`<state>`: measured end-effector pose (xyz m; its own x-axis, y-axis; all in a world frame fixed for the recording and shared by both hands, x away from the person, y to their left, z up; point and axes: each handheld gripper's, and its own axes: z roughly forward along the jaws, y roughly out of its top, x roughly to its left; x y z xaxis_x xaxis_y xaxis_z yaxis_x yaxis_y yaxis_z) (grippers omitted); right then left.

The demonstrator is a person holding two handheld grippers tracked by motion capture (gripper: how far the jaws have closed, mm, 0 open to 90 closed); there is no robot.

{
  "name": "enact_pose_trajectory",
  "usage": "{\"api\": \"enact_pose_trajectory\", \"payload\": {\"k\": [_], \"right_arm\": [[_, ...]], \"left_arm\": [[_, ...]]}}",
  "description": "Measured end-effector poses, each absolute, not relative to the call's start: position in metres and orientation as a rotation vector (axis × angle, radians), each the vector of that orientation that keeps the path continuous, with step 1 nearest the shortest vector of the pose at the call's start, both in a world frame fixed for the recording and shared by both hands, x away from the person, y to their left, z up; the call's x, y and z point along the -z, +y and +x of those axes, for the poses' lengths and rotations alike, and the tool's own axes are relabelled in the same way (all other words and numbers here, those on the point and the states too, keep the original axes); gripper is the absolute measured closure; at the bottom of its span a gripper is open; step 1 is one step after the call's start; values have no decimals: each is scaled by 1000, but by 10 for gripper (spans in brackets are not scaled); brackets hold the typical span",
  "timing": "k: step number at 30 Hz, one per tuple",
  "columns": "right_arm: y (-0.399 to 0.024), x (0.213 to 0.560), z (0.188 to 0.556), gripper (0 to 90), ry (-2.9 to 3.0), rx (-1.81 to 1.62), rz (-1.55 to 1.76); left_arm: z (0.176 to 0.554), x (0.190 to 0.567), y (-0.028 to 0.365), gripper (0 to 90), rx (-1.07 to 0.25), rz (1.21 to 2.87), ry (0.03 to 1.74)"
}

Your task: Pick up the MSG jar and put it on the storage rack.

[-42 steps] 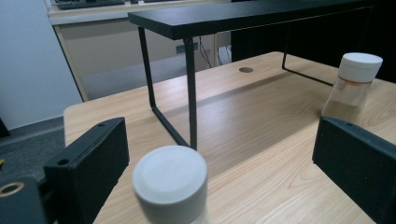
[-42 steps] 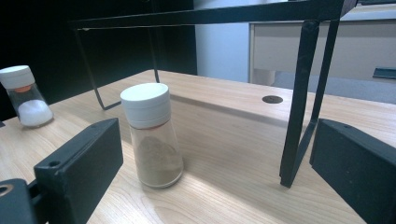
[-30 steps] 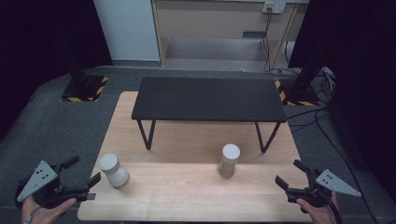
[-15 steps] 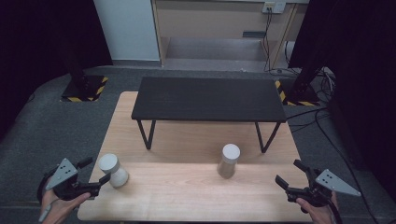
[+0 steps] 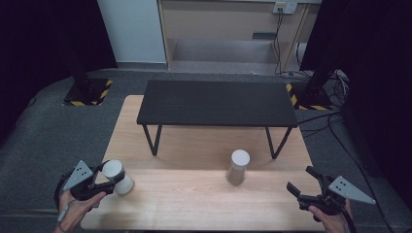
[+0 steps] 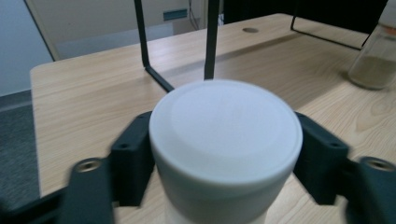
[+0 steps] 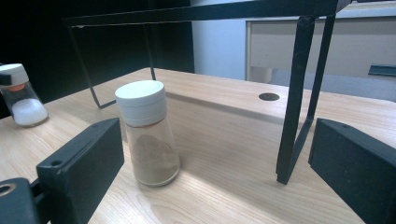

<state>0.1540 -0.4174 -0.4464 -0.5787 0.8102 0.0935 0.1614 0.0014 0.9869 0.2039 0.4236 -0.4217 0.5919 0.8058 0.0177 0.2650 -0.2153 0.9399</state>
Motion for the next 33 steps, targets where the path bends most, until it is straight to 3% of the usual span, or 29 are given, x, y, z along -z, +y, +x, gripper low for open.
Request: {"api": "enact_pose_trajectory", "payload": {"k": [11, 33], "right_arm": [[-417, 446, 154, 42, 1761, -1621, 997], [-418, 446, 154, 45, 1763, -1627, 991]], "left_arm": [[208, 412, 411, 325, -596, 1779, 847], [239, 317, 352, 325, -486, 1843, 608]]}}
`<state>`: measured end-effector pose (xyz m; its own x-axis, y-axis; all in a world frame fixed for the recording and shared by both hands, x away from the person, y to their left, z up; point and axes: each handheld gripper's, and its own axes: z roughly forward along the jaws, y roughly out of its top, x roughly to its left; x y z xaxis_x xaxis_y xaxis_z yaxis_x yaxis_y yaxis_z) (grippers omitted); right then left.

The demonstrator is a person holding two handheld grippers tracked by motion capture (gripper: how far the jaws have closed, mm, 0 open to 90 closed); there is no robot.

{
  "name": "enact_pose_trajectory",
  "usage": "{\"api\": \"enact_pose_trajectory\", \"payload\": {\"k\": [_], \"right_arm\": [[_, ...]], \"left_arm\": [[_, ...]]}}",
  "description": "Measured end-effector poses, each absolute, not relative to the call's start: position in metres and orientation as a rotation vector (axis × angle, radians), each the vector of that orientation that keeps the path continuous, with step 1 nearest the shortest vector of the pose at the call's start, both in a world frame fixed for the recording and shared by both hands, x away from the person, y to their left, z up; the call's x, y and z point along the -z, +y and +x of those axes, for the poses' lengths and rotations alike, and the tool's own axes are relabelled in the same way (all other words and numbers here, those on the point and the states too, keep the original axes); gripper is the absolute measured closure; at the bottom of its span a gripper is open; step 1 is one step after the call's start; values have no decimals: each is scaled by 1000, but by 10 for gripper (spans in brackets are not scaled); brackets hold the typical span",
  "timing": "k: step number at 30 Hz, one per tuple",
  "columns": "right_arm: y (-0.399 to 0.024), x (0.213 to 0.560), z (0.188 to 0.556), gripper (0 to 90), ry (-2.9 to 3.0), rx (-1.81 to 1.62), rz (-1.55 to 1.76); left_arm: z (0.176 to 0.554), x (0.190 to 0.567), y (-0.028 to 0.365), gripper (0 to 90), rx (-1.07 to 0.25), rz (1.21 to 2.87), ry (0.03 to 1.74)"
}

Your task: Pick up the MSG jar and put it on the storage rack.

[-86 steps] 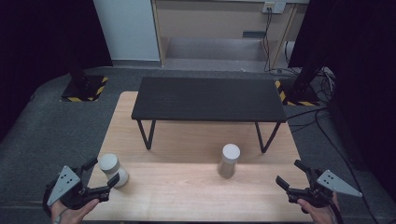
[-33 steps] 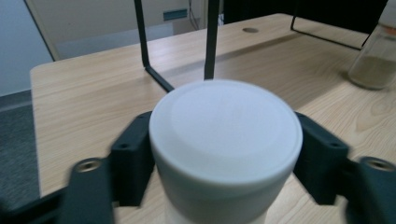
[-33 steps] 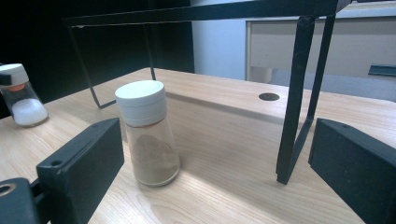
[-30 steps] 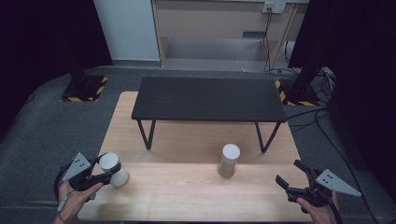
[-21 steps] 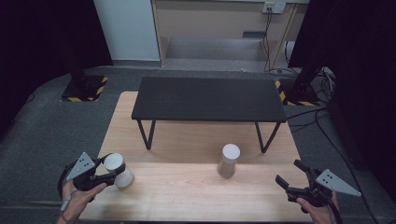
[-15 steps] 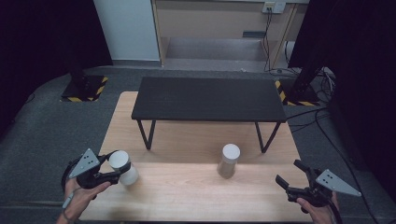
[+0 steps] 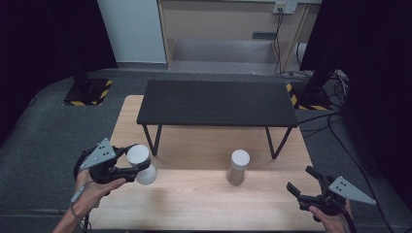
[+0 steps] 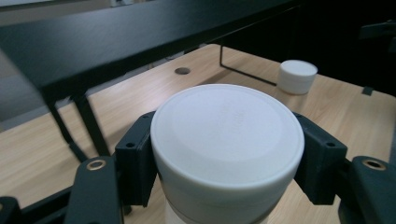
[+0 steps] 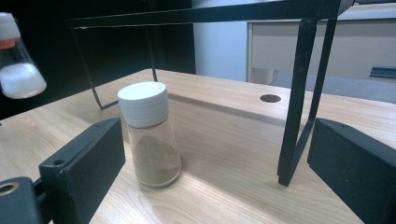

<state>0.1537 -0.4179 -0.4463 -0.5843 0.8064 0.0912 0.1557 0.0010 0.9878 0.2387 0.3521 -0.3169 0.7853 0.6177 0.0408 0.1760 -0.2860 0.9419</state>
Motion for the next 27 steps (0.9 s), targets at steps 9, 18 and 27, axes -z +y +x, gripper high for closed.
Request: {"api": "enact_pose_trajectory", "payload": {"k": [9, 18, 27], "right_arm": [[-418, 446, 153, 45, 1763, -1628, 989], [-419, 447, 153, 45, 1763, -1626, 988], [-419, 447, 151, 45, 1759, -1624, 993]], "left_arm": [[262, 289, 324, 324, -451, 1861, 552], [288, 264, 298, 324, -415, 1856, 505], [299, 247, 286, 324, -413, 1864, 473]]}}
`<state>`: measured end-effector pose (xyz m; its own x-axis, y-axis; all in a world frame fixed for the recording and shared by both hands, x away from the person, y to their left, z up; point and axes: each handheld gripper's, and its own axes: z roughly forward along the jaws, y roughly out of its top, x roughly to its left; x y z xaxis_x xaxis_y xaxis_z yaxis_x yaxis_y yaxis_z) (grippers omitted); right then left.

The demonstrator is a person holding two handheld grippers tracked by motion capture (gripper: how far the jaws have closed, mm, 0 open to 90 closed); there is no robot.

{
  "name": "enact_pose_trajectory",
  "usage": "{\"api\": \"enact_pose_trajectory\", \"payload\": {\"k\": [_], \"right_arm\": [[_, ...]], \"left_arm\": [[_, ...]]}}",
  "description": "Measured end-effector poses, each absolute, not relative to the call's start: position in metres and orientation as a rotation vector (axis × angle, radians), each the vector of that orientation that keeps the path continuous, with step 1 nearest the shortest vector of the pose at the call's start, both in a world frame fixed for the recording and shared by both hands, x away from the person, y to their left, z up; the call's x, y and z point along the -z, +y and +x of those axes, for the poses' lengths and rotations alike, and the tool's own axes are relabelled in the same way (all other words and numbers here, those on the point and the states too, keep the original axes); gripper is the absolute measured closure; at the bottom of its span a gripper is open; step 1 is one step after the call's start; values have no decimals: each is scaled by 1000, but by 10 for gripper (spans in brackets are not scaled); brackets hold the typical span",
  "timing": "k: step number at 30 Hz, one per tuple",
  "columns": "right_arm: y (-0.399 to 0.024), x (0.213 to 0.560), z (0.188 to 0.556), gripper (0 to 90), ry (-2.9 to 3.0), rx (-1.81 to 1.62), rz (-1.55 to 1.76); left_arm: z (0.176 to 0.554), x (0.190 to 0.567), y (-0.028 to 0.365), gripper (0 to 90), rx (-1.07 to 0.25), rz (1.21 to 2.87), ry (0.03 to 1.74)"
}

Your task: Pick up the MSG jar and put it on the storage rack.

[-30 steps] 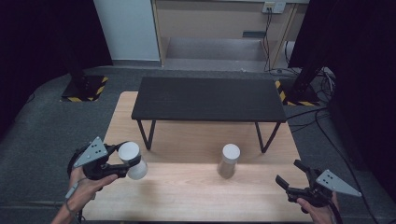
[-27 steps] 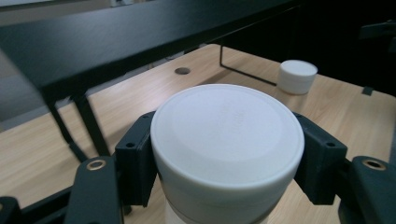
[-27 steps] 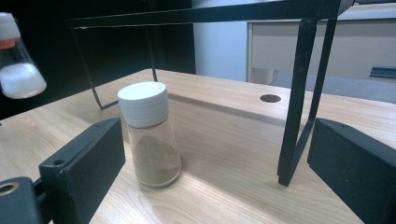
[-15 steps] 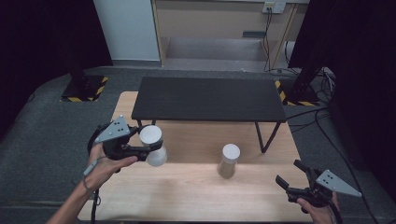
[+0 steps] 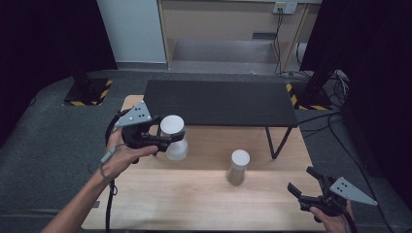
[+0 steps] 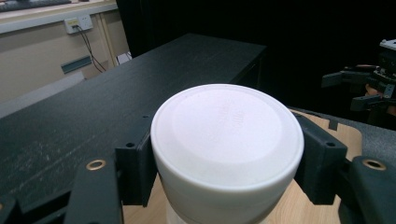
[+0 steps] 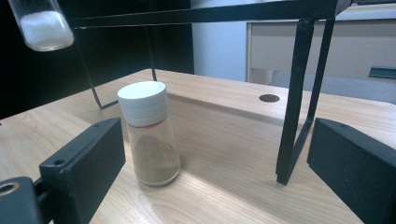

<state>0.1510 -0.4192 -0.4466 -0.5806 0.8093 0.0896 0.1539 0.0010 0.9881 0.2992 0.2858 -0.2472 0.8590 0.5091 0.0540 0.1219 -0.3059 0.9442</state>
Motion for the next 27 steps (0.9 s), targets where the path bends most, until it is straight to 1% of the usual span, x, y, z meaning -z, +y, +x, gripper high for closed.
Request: {"api": "enact_pose_trajectory", "payload": {"k": [6, 12, 21, 24, 27], "right_arm": [[-419, 447, 150, 46, 1758, -1623, 993], [-419, 447, 151, 48, 1761, -1624, 993], [-420, 447, 150, 48, 1759, -1626, 992], [-421, 447, 150, 48, 1756, -1628, 996], [-421, 447, 150, 48, 1757, -1627, 997]], "left_arm": [[304, 237, 283, 323, -410, 1869, 476], [313, 217, 278, 322, -417, 1863, 491], [336, 192, 268, 322, -500, 1823, 524], [344, 191, 267, 322, -521, 1792, 556], [352, 189, 261, 322, -570, 1785, 591]]}}
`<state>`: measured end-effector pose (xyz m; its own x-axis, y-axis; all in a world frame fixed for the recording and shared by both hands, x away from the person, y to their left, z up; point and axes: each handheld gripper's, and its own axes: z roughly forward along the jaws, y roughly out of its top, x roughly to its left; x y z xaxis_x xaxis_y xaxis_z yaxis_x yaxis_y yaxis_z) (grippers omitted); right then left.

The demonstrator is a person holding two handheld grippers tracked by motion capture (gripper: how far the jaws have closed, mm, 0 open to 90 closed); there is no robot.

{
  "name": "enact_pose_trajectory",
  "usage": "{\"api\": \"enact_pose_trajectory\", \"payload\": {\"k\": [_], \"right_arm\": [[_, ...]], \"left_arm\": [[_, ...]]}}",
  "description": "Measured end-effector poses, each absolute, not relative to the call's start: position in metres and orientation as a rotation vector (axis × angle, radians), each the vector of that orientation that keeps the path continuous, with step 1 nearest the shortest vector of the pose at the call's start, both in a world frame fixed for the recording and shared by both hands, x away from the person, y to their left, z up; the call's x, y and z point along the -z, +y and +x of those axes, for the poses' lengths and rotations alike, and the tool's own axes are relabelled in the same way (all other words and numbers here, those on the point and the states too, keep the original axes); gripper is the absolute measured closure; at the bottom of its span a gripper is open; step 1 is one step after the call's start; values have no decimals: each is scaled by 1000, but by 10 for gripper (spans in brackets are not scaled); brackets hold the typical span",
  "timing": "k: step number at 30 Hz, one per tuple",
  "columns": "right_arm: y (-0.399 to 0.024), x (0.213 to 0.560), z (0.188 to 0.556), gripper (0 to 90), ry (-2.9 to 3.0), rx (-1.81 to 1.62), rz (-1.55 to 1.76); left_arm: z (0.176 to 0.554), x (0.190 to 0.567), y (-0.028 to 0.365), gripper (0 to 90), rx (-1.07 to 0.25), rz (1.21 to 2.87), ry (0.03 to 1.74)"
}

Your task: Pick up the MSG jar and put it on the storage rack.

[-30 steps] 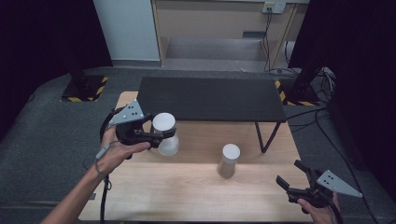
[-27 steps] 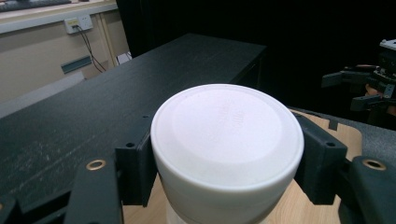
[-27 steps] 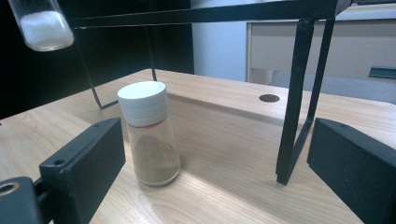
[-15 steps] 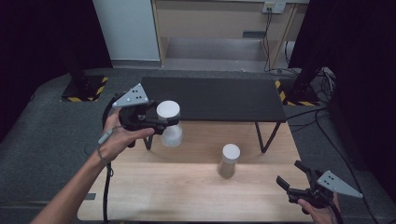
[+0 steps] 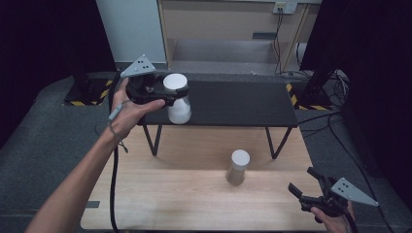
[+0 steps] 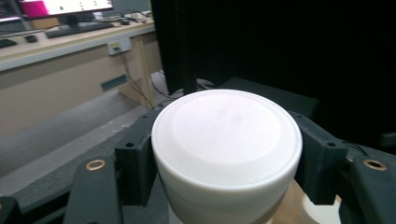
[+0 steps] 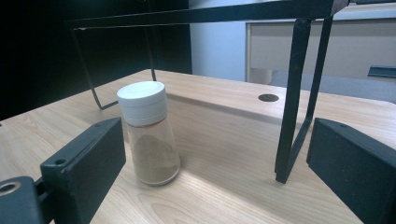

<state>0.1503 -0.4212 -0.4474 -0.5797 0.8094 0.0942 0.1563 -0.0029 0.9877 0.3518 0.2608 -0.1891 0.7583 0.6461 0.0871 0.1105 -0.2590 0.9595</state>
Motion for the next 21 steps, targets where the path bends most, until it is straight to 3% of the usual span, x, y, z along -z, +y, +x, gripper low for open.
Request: {"api": "enact_pose_trajectory", "payload": {"k": [12, 21], "right_arm": [[-422, 448, 149, 48, 1751, -1629, 1002], [-422, 448, 149, 49, 1750, -1629, 1002]], "left_arm": [[380, 198, 242, 322, -712, 1730, 762], [396, 206, 239, 322, -710, 1721, 821]]}}
